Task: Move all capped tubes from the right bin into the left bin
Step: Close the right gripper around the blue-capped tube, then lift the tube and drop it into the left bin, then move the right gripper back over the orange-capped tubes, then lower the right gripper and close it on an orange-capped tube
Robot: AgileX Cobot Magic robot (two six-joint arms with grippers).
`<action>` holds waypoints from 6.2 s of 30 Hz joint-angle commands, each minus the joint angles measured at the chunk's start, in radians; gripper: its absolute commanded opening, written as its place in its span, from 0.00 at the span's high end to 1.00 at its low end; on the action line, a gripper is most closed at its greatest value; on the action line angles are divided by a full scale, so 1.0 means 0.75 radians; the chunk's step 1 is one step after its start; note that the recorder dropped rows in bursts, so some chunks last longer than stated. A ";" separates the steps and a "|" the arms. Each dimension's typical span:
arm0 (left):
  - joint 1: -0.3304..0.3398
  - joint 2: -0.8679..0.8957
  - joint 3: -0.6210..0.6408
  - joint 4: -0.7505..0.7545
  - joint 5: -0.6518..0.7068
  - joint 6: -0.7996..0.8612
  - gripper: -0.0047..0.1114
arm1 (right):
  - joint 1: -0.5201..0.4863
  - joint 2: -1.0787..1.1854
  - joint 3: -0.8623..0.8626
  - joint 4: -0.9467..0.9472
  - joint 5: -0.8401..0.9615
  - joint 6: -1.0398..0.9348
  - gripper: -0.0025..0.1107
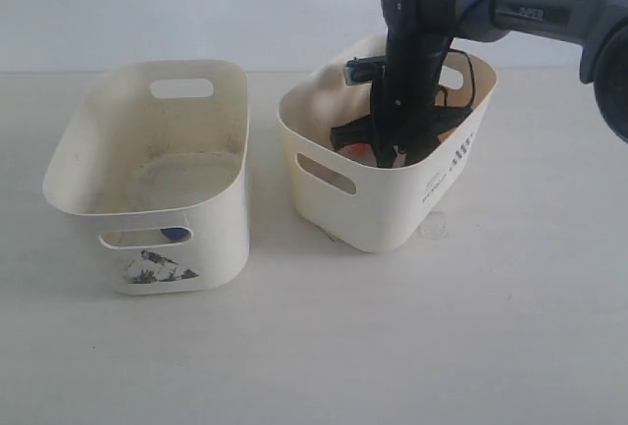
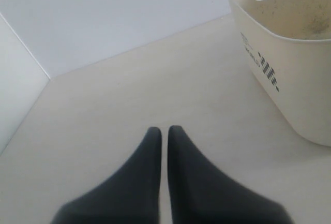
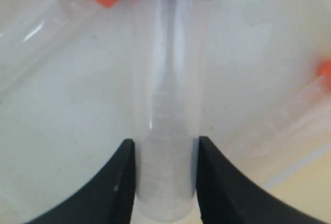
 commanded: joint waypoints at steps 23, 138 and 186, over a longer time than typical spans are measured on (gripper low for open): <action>-0.006 0.001 -0.005 -0.004 -0.005 -0.013 0.92 | -0.011 -0.283 -0.005 0.089 0.023 -0.141 0.98; -0.006 0.001 -0.005 -0.004 -0.007 -0.013 0.92 | 0.016 -0.031 0.001 0.293 -0.329 1.029 0.31; -0.006 0.001 -0.005 -0.004 -0.007 -0.013 0.92 | 0.016 0.177 -0.001 0.430 -0.442 1.082 0.31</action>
